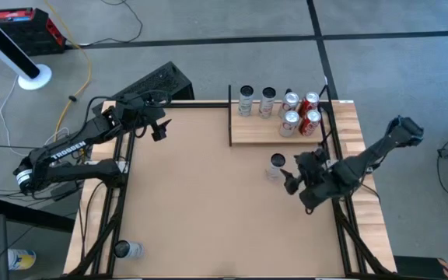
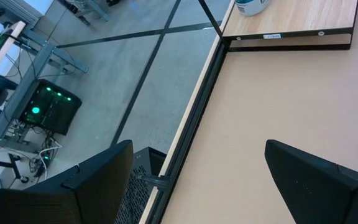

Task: Place canned beverage on shelf
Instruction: Put the white and pink soda can on the shelf and align it with the other white and pink soda can

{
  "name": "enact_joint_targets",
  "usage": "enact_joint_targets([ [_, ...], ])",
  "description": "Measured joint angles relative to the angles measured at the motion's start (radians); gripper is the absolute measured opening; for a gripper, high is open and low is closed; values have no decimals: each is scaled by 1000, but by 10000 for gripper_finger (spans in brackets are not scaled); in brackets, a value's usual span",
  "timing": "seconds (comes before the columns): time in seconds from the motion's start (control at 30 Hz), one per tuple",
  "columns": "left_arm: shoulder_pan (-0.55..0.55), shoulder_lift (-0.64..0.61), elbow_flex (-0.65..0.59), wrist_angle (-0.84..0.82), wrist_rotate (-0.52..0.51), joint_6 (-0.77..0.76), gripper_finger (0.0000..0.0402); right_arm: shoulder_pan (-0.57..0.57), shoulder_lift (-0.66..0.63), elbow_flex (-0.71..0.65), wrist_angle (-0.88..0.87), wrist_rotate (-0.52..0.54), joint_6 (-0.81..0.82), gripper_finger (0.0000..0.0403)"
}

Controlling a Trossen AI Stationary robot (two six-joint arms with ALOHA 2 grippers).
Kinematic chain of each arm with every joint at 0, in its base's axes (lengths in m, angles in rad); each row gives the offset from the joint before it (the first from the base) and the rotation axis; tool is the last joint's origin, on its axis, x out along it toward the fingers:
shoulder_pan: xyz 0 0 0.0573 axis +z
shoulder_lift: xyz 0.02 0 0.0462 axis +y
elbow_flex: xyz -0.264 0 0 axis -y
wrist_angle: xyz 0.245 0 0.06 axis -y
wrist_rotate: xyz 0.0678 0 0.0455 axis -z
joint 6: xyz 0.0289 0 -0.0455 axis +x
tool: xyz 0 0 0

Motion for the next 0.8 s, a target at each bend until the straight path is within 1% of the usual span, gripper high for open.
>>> enact_joint_targets([
  [0.07, 0, 0, 0, 0, -2, 0, 350, 22, -12, -66, 117, 110, 14, 377],
  [0.1, 0, 0, 0, 0, -1, 0, 350, 27, -11, -89, 163, 143, 8, 377],
  [0.2, 0, 0, 0, 0, -2, 0, 350, 22, -4, -126, 274, 185, -44, 377],
  [0.33, 0, 0, 0, 0, -2, -2, 350, -1, 46, -133, 349, 215, -110, 377],
  [0.43, 0, 0, 0, -1, -2, -5, 350, -23, 85, -133, 360, 234, -130, 377],
  [0.67, 0, 0, 0, -8, -3, -13, 350, -72, 181, -133, 362, 227, -122, 377],
  [0.8, 0, 0, 0, -12, -3, -21, 350, -96, 209, -133, 362, 187, -85, 377],
])
